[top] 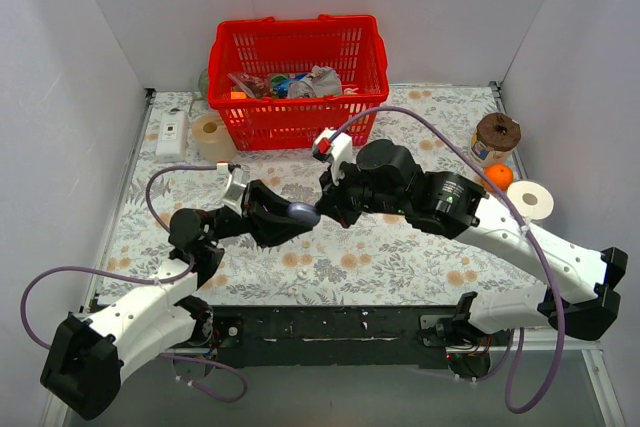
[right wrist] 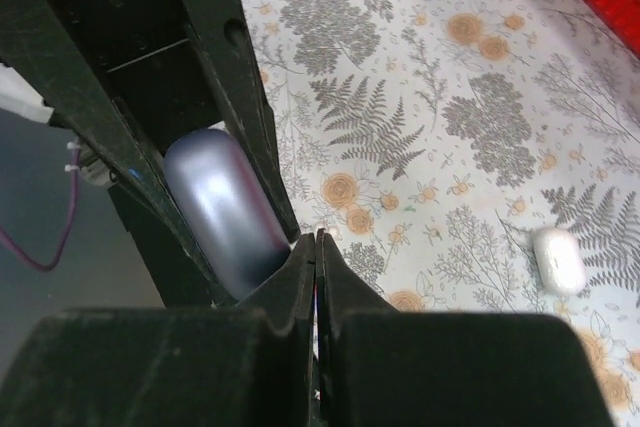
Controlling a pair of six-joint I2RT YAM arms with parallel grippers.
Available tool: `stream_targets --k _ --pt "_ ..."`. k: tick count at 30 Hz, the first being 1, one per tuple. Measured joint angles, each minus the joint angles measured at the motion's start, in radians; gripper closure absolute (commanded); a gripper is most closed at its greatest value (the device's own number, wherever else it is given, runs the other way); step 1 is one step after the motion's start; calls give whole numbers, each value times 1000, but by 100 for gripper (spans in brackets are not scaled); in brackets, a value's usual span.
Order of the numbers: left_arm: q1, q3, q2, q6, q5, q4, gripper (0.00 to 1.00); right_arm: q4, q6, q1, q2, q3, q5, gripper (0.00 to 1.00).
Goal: Insert the wireless bluetooth earbuds into the charging case
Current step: Close the charging case, then place the charging case at the center of the board.
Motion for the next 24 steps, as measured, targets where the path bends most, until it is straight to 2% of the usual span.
stream_targets --k 4,7,9,15,21,22,24 --pt "0 26 -5 22 -130 -140 100 8 57 -12 -41 -47 145 99" --pt "9 58 13 23 -296 -325 100 32 106 -79 -110 -156 192 97" --pt "39 87 76 10 -358 -424 100 48 134 -128 -162 -257 206 97" --pt "166 116 377 -83 -425 -596 100 78 189 -149 -214 -462 200 97" --pt "192 158 559 -99 -499 -700 99 102 216 -149 -285 -543 184 96" --pt "193 175 587 -97 -512 -708 96 110 218 -149 -295 -549 184 96" --pt "197 208 636 -92 -536 -731 94 124 223 -149 -312 -561 183 95"
